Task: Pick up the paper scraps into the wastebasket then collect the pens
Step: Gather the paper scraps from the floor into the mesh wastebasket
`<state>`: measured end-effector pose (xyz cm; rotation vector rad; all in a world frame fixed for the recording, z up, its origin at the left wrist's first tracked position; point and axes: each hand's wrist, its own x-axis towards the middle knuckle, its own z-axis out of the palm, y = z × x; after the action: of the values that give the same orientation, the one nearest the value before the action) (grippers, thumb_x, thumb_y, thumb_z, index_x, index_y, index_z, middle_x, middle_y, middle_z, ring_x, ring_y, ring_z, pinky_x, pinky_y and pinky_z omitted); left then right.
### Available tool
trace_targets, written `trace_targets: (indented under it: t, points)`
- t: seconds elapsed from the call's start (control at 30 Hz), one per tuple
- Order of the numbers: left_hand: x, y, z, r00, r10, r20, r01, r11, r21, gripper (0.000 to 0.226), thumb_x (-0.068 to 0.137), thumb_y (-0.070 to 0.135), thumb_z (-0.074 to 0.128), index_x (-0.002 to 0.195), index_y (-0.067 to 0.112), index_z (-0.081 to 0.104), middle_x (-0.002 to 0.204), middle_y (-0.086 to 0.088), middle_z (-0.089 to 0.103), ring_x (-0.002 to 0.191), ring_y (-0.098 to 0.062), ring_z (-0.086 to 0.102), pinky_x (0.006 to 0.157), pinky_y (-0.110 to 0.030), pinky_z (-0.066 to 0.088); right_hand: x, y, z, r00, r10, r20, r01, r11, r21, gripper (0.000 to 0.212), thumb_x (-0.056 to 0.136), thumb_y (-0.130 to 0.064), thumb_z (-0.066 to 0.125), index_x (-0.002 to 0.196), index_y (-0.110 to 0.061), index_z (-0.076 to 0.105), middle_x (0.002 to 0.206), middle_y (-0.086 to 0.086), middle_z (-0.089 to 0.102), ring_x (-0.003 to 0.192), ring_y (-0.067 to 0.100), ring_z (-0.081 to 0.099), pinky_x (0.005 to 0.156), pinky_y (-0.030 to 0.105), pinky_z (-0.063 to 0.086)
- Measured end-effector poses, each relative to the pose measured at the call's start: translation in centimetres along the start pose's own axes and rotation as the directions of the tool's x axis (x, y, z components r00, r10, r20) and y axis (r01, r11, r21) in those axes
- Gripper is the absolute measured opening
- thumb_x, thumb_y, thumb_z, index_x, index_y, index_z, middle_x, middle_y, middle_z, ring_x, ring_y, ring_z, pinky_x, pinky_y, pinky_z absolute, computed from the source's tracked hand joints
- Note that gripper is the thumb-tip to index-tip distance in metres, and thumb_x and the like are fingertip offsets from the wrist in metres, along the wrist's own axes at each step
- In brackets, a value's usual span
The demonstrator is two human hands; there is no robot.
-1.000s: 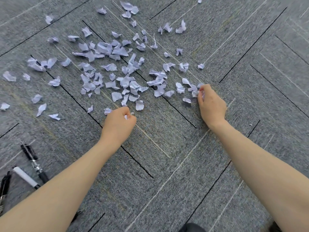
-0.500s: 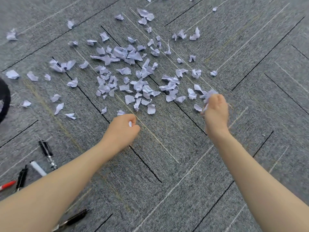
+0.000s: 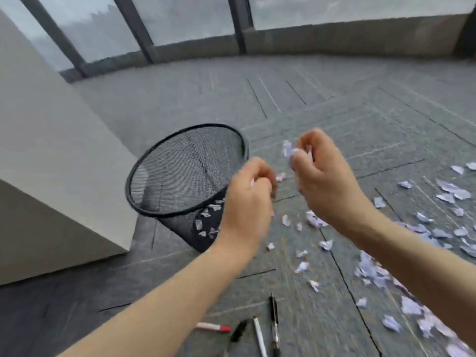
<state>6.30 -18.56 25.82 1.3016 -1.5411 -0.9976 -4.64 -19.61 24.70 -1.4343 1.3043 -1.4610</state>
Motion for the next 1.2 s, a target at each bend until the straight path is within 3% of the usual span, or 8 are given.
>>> trace_targets:
  t: [0.17,0.33,0.5,0.67,0.77,0.97,1.1,1.2]
  points:
    - [5.9,-1.7,-8.6,0.904,-0.073,-0.421,0.076,0.997,-0.009,0.022,0.080,0.012,0.037,0.068,0.026,0.048,0.067,0.001,0.051,0.059,-0.022,0.044,0.055,-0.034,0.036,6.2,-3.8,9.8,0.959,-0.160,0.236,0.206,0.961,-0.185,0.017,0.092,-0.027,0.046,0.089,-0.012,0.041,0.062,-0.004,0.041,0.055,0.015,0.035,0.052,0.029,0.026]
    - [7.9,-3.7,-11.1,0.950,-0.225,-0.216,0.310,0.751,0.583,0.023,0.097,0.027,0.037,0.100,0.012,0.054,0.095,-0.009,0.061,0.072,-0.023,0.051,0.055,-0.029,0.034,7.5,-1.2,12.6,0.897,-0.022,0.440,0.288,0.786,-0.547,0.011,0.095,-0.026,0.039,0.097,-0.016,0.043,0.105,0.007,0.056,0.091,0.026,0.051,0.083,0.039,0.037]
    - [7.8,-5.5,-12.3,0.928,-0.356,-0.110,0.317,0.599,0.735,0.050,0.083,0.036,0.064,0.125,0.013,0.049,0.134,-0.012,0.041,0.106,-0.025,0.052,0.077,-0.029,0.035,7.4,1.5,10.8,0.870,0.173,0.462,0.300,0.558,-0.774,0.029,0.097,-0.040,0.027,0.095,-0.024,0.052,0.116,0.001,0.052,0.121,0.024,0.042,0.106,0.062,-0.008]
    - [7.5,-6.7,-11.9,0.980,-0.161,-0.113,0.190,0.614,0.766,0.016,0.087,0.023,0.059,0.103,0.018,0.062,0.119,-0.004,0.057,0.099,-0.020,0.054,0.080,-0.029,0.040,6.1,2.6,8.0,0.921,-0.004,0.390,0.294,0.665,-0.686,0.022,0.092,-0.040,0.047,0.085,-0.024,0.061,0.099,-0.010,0.057,0.102,0.011,0.054,0.108,0.058,-0.009]
    - [7.3,-6.6,-10.5,0.985,-0.028,-0.168,0.137,0.716,0.685,0.027,0.088,0.001,0.042,0.090,0.021,0.061,0.108,-0.003,0.063,0.100,-0.023,0.057,0.085,-0.035,0.047,4.1,3.1,6.0,0.971,-0.172,0.166,0.233,0.838,-0.494,0.016,0.087,-0.036,0.056,0.077,-0.025,0.058,0.091,-0.012,0.055,0.089,0.006,0.052,0.110,0.053,0.019]
    - [2.8,-5.5,-0.9,0.835,0.521,0.179,-0.514,0.620,0.592,0.032,0.075,-0.007,0.038,0.091,0.004,0.063,0.088,-0.010,0.061,0.082,-0.025,0.057,0.074,-0.032,0.044,-5.8,11.1,-0.9,0.991,-0.032,-0.132,-0.018,0.931,-0.363,0.006,0.088,-0.016,0.058,0.086,-0.020,0.054,0.088,-0.005,0.051,0.085,0.009,0.051,0.080,0.014,0.040]
    - [-2.0,-10.8,7.5,0.742,0.260,0.618,-0.664,0.414,0.623,0.034,0.073,-0.005,0.037,0.098,0.003,0.059,0.100,-0.017,0.057,0.082,-0.037,0.057,0.060,-0.039,0.043,-14.3,17.3,-6.4,0.954,0.210,-0.212,-0.289,0.827,-0.482,0.002,0.087,-0.012,0.058,0.087,-0.011,0.059,0.085,-0.005,0.050,0.086,0.016,0.052,0.079,0.026,0.040]
    - [-5.2,-16.2,11.3,0.799,-0.137,0.585,-0.526,0.311,0.791,0.040,0.094,0.020,0.040,0.133,0.014,0.035,0.140,-0.014,0.033,0.126,-0.033,0.035,0.095,-0.048,0.036,-20.0,19.3,-9.9,0.900,0.320,-0.296,-0.434,0.729,-0.530,0.004,0.089,-0.018,0.057,0.091,-0.015,0.058,0.093,-0.003,0.054,0.092,0.014,0.050,0.083,0.028,0.040]
